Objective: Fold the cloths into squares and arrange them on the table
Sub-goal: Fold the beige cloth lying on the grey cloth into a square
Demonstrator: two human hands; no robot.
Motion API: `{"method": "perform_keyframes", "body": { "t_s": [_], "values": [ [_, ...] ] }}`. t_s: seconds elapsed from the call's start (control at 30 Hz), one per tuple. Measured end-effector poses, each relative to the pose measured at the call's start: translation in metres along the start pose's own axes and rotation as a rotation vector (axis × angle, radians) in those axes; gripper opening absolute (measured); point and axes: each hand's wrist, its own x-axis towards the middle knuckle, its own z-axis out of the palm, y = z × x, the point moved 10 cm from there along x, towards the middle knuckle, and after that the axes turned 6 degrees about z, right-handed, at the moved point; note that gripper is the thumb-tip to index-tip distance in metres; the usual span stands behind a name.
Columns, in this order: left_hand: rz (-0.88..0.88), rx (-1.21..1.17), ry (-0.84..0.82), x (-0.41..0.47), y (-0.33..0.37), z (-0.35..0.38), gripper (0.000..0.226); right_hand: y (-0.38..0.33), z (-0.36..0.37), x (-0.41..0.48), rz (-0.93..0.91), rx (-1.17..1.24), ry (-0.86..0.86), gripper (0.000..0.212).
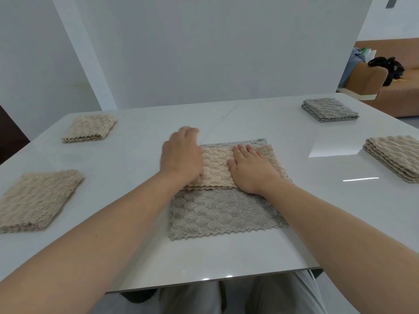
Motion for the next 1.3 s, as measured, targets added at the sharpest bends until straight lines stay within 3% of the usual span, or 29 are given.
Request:
{"method": "perform_keyframes", "body": {
  "t_s": [0.13,0.23,0.47,0.7,0.77,0.9,1.03,1.2,1.3],
  "values": [
    [0.172,0.023,-0.358,-0.015,0.037,0.055,0.058,-0.001,-0.001,-0.001,0.000,-0.013,0.012,0.064],
    [0.163,0.126,-0.477,-0.024,0.028,0.080,0.065,0.000,0.000,0.000,0.001,-0.003,-0.002,0.065],
    [0.051,0.107,-0.496,-0.025,-0.005,0.079,0.074,0.020,-0.003,0.006,0.042,-0.016,-0.021,0.069],
    [-0.080,0.170,-0.528,-0.029,-0.031,0.071,0.069,0.068,-0.008,0.001,0.152,-0.010,-0.070,0.068],
    [-0.058,0.190,-0.497,-0.023,-0.012,0.065,0.067,0.070,-0.012,0.004,0.146,-0.021,-0.070,0.067],
    [0.099,-0.087,-0.399,-0.012,0.048,0.059,0.069,0.069,-0.033,0.010,0.143,-0.024,0.013,0.064],
    [0.129,-0.050,-0.437,-0.013,0.055,0.077,0.090,0.071,-0.057,0.009,0.215,-0.024,0.054,0.068],
    [0.146,0.047,-0.464,-0.017,0.050,0.092,0.106,0.091,-0.052,0.010,0.381,0.367,-0.129,0.052],
    [0.159,0.051,-0.479,-0.017,0.050,0.094,0.113,0.096,-0.053,0.010,0.428,0.609,-0.131,0.038]
  ]
}}
